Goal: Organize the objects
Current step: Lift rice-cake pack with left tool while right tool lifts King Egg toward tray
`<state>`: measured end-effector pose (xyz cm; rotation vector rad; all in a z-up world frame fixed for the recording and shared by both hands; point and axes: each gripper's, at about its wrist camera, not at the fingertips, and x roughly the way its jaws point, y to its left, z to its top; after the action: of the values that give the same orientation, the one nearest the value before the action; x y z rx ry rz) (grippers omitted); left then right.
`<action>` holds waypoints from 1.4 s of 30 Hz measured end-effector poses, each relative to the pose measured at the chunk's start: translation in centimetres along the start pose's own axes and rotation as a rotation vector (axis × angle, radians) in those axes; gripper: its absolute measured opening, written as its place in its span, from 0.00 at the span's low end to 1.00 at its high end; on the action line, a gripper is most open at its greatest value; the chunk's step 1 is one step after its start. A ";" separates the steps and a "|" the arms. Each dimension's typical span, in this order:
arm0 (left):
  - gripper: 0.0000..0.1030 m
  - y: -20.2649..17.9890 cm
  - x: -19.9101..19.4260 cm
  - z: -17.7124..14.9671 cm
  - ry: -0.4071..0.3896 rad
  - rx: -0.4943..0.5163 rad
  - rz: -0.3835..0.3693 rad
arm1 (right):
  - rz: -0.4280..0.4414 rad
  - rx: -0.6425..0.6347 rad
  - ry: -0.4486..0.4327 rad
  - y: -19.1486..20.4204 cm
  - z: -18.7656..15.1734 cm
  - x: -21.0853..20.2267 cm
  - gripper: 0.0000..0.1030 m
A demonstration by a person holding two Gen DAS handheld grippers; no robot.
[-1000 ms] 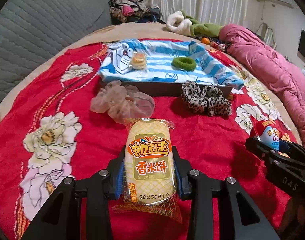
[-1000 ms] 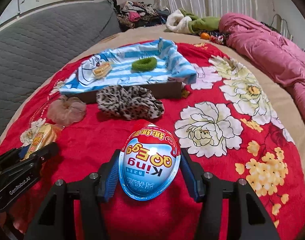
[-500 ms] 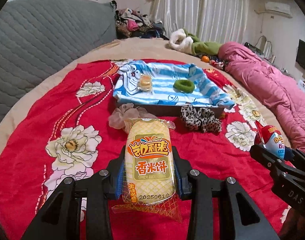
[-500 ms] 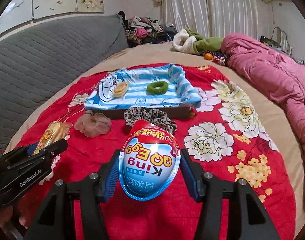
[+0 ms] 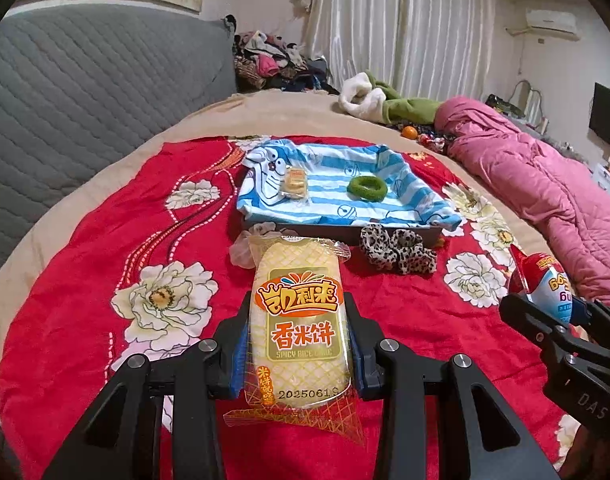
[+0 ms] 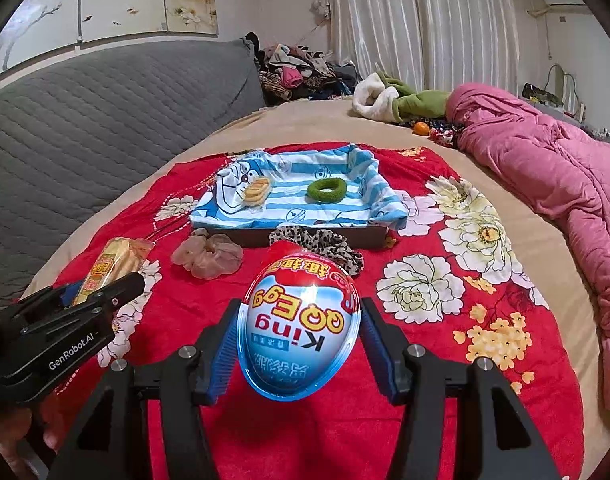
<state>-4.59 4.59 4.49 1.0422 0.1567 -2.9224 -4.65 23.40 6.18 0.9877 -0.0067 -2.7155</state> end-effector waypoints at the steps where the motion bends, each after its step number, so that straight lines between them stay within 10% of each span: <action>1: 0.39 0.0 -0.1 0.1 -0.001 0.003 0.003 | -0.002 -0.003 -0.003 0.1 0.0 -0.1 0.55; 42: 0.39 -0.3 0.8 2.1 -0.031 0.027 0.025 | 0.062 -0.002 -0.027 0.7 2.6 1.0 0.55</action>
<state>-6.52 4.68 5.60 0.9946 0.1023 -2.9241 -6.88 22.27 7.64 0.9348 -0.0381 -2.6716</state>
